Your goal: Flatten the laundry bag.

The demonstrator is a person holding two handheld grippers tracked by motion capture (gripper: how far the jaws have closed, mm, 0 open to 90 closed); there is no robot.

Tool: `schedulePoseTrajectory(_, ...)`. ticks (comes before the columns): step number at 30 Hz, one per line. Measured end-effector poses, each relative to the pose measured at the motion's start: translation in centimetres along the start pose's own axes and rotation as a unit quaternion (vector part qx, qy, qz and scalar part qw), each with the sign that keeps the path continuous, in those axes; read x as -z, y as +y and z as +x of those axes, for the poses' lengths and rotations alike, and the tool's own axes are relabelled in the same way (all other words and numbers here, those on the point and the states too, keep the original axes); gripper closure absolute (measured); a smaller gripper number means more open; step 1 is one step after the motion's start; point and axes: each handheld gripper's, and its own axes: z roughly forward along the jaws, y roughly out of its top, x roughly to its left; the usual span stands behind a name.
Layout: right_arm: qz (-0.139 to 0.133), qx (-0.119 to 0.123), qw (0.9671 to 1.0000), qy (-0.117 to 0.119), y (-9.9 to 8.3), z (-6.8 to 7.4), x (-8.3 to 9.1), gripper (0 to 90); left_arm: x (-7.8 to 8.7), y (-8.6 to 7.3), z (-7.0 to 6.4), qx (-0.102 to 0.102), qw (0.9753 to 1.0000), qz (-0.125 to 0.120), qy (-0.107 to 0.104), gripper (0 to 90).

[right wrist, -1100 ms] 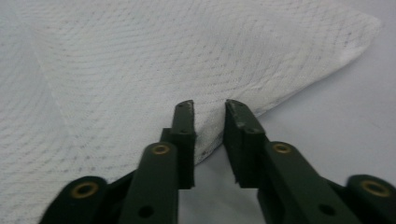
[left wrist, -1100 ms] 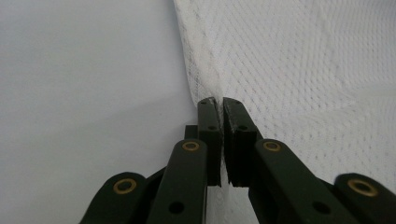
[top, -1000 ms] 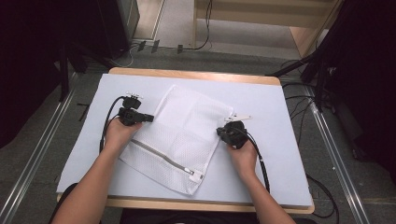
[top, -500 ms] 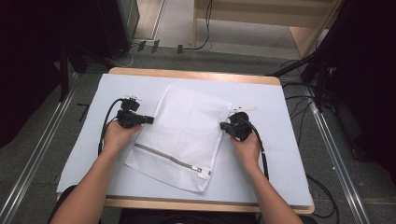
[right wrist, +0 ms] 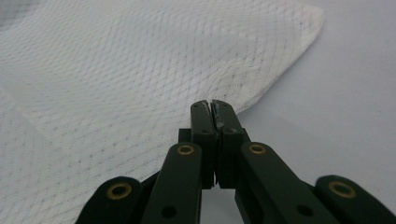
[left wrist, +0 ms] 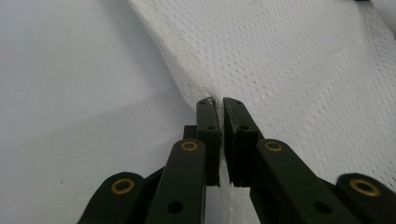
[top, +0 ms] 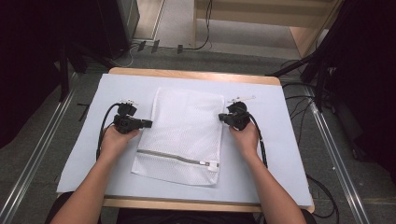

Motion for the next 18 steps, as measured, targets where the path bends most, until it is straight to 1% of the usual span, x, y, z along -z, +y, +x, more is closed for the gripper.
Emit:
schedulePoseTrajectory(2, -0.004, -0.003, 1.0, 0.001, 0.2, -0.2, -0.1, 90.0, 0.0, -0.1, -0.1, -0.001, 1.0, -0.001, 0.0, 86.2)
schedulePoseTrajectory(4, 0.0, -0.003, 1.0, 0.001, 0.3, -0.3, -0.3, 90.0, 0.0, -0.1, -0.1, 0.0, 1.0, -0.003, 0.002, 85.7)
schedulePoseTrajectory(8, -0.002, -0.002, 1.0, 0.004, 0.3, -0.4, -0.5, 88.7, -0.2, -0.1, 0.1, -0.002, 0.9999, -0.005, 0.011, 81.9)
schedulePoseTrajectory(10, -0.002, -0.003, 1.0, 0.004, 0.3, -0.4, -0.5, 82.7, -0.1, 0.0, 0.1, -0.006, 0.9998, -0.005, 0.016, 77.3)
schedulePoseTrajectory(11, 0.0, -0.005, 1.0, 0.001, 0.3, -0.4, -0.4, 79.2, -0.1, 0.1, 0.1, -0.007, 0.9998, -0.009, 0.017, 75.8)
schedulePoseTrajectory(12, -0.002, -0.007, 1.0, 0.003, 0.3, -0.5, -0.3, 75.8, 0.0, 0.1, 0.1, -0.008, 0.9998, -0.011, 0.017, 72.7)
schedulePoseTrajectory(13, -0.004, -0.008, 1.0, 0.004, 0.3, -0.5, -0.2, 73.5, 0.1, 0.1, 0.1, -0.006, 0.9998, -0.015, 0.013, 68.7)
schedulePoseTrajectory(14, -0.005, -0.007, 1.0, 0.002, 0.3, -0.5, 0.0, 71.8, 0.3, 0.2, 0.1, -0.007, 0.9998, -0.015, 0.009, 66.5)
schedulePoseTrajectory(16, -0.008, -0.011, 0.9999, 0.006, 0.3, -0.5, 0.4, 67.9, 0.6, 0.2, 0.2, -0.009, 0.9998, -0.017, 0.009, 61.5)
schedulePoseTrajectory(18, -0.009, -0.012, 0.9998, 0.015, 0.3, -0.5, 0.8, 66.0, 0.9, 0.2, 0.2, -0.004, 0.9998, -0.021, -0.003, 58.6)
